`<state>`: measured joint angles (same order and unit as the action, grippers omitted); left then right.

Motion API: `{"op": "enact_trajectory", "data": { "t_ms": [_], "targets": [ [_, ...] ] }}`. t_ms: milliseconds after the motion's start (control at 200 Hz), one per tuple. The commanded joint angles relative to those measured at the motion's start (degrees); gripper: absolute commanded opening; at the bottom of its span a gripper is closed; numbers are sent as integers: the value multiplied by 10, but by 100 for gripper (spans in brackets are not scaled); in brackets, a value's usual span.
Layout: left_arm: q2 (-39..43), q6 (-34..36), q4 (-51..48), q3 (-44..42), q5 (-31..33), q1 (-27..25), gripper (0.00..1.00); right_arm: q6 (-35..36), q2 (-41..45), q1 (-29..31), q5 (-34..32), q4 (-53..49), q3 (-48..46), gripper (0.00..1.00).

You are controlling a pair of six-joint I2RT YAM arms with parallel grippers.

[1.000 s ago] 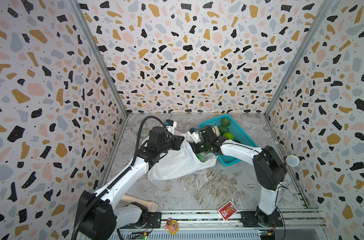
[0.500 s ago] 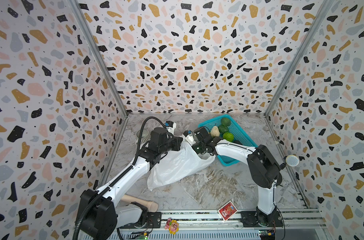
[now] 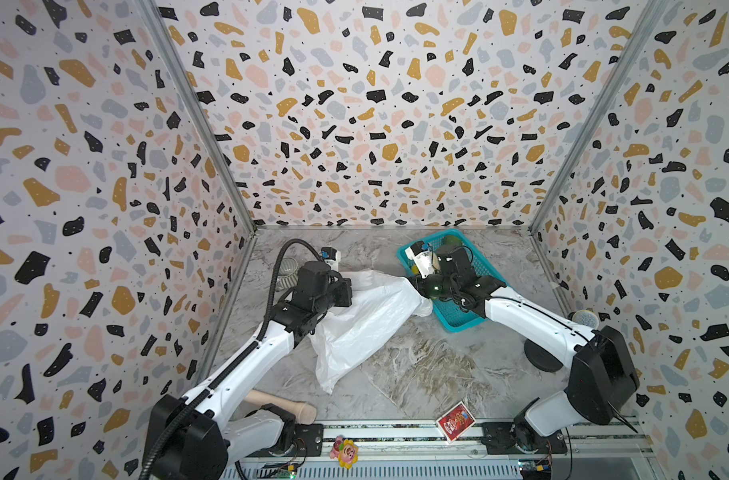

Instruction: Place the fruits into the plastic bag

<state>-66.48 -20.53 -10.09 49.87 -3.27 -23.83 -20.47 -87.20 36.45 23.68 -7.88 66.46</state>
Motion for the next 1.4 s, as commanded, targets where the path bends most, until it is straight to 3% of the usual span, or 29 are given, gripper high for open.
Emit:
{"op": "enact_trajectory", "data": {
  "t_ms": [0, 245, 330, 401, 561, 641, 776, 971, 1051, 1202, 1397],
  "targets": [
    [15, 8, -8, 12, 13, 2, 2, 14, 4, 8, -63, -39, -1, 99],
    [16, -8, -40, 61, -45, 2, 52, -20, -48, 14, -293, -155, 45, 99],
    [14, -21, -52, 75, -64, -3, 64, -37, -49, 6, -320, -163, 47, 99],
    [16, -25, -60, 83, -66, -16, 71, -41, -41, -1, -324, -151, 40, 99],
    [7, -23, -94, 113, -34, -66, 76, -48, -13, -27, -340, -139, 35, 99],
    [3, -37, -104, 123, -26, -76, 77, -53, 15, -65, -296, -126, 28, 98],
    [-10, -52, -124, 144, -7, -93, 80, -38, 83, -117, -131, -71, -2, 95],
    [-46, -54, -174, 188, 16, -115, 84, -24, 129, -116, 114, -87, -11, 92],
    [-58, -56, -198, 204, 28, -117, 85, -21, 131, -101, 179, -106, -20, 88],
    [-69, -56, -225, 226, 36, -118, 86, 27, 110, -61, 200, -170, -14, 80],
    [-87, -64, -252, 245, 18, -122, 87, 68, 86, 2, 207, -184, -14, 42]
  ]
}}
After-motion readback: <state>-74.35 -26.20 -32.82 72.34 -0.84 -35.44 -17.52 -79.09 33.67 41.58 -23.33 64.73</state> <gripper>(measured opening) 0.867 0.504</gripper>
